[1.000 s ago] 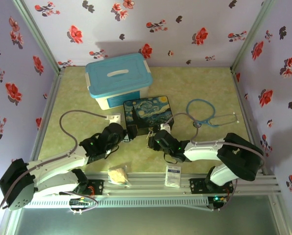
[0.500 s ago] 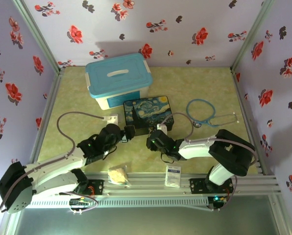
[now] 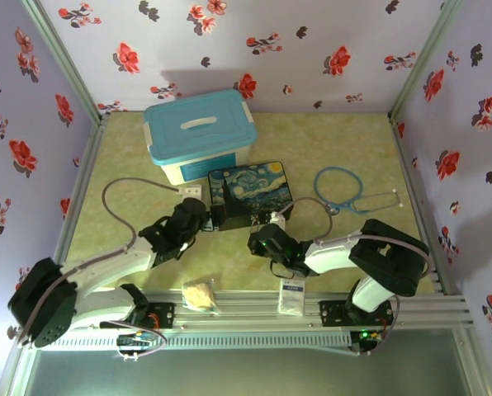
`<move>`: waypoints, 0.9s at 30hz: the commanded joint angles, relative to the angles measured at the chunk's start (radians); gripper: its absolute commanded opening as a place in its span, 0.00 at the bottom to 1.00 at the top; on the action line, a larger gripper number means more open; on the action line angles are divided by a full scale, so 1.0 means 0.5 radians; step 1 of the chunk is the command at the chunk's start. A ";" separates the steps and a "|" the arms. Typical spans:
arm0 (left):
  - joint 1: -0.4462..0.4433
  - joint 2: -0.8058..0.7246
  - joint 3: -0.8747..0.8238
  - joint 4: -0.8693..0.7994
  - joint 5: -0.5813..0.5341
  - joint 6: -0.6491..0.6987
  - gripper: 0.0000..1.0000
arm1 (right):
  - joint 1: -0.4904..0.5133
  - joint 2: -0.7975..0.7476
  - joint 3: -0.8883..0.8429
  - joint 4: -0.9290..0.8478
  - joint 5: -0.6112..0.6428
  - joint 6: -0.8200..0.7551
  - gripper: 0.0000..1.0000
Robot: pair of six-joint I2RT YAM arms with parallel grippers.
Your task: Unlock the padlock with the key
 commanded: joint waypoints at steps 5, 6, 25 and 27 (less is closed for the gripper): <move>0.170 0.275 0.139 0.395 0.201 0.232 0.83 | 0.083 0.118 -0.084 0.186 0.150 0.381 0.15; 0.182 0.293 0.149 0.427 0.226 0.241 0.84 | 0.105 0.132 -0.071 0.174 0.181 0.402 0.15; 0.208 0.756 0.244 0.358 0.216 0.237 0.60 | 0.233 0.927 -0.054 1.498 0.700 0.781 0.08; 0.208 0.749 0.189 0.394 0.211 0.221 0.59 | 0.234 0.886 -0.058 1.441 0.779 0.767 0.07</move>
